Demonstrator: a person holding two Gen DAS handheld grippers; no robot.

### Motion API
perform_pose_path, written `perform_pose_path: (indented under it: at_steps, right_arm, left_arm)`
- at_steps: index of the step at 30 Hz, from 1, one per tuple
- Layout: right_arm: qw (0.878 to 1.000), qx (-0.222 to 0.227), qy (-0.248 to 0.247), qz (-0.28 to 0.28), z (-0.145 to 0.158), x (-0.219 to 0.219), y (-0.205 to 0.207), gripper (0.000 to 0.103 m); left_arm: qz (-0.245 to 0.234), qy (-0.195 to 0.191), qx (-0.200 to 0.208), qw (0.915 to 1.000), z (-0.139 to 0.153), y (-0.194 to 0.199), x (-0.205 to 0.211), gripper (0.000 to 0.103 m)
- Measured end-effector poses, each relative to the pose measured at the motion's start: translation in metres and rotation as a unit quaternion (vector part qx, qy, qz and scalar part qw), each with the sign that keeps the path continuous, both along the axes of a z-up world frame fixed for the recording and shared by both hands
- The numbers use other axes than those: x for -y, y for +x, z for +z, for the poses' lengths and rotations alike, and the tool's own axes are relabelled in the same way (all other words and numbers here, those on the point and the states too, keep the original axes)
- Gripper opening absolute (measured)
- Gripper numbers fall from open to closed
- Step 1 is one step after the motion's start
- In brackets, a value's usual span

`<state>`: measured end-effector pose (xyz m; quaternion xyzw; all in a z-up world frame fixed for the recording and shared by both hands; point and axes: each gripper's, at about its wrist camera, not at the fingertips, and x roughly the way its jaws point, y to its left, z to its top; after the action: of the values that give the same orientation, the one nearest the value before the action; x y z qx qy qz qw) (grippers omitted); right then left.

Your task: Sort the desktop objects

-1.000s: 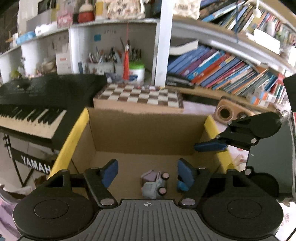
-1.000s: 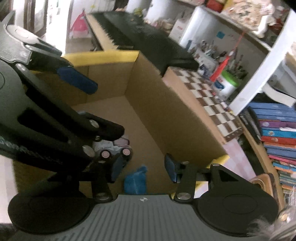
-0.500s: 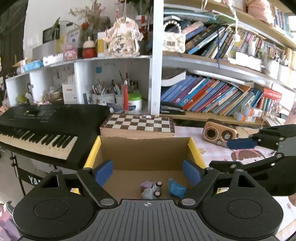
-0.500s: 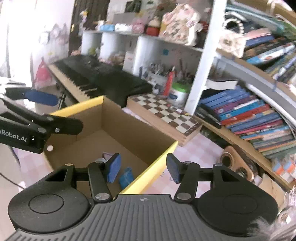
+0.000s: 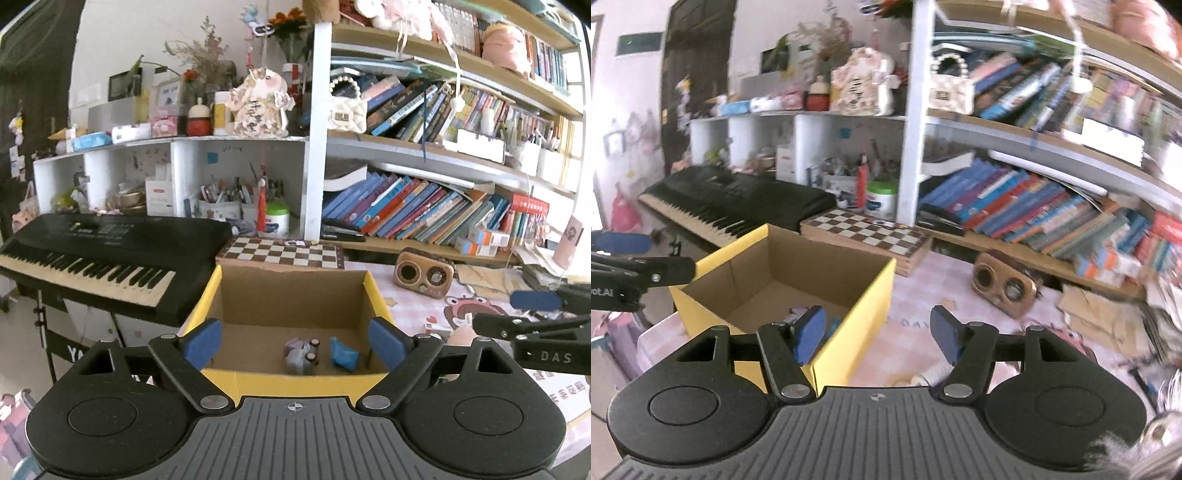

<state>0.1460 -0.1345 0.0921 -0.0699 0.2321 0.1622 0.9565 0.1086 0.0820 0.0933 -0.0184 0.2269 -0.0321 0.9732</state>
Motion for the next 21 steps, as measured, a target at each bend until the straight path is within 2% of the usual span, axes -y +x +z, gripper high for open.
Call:
perform_pose_path:
  at_steps: [6,21]
  right_arm:
    - [0.999,-0.007,0.016,-0.037,-0.006,0.010,-0.036,0.062]
    - [0.997,-0.011,0.016,-0.078,-0.038,0.005,-0.102,0.066]
  left_arm:
    - [0.003,0.003,0.002,1.0000,-0.003,-0.022,-0.002,0.090]
    - [0.008,0.011,-0.012,0.9998,-0.029,-0.070,0.006,0.090]
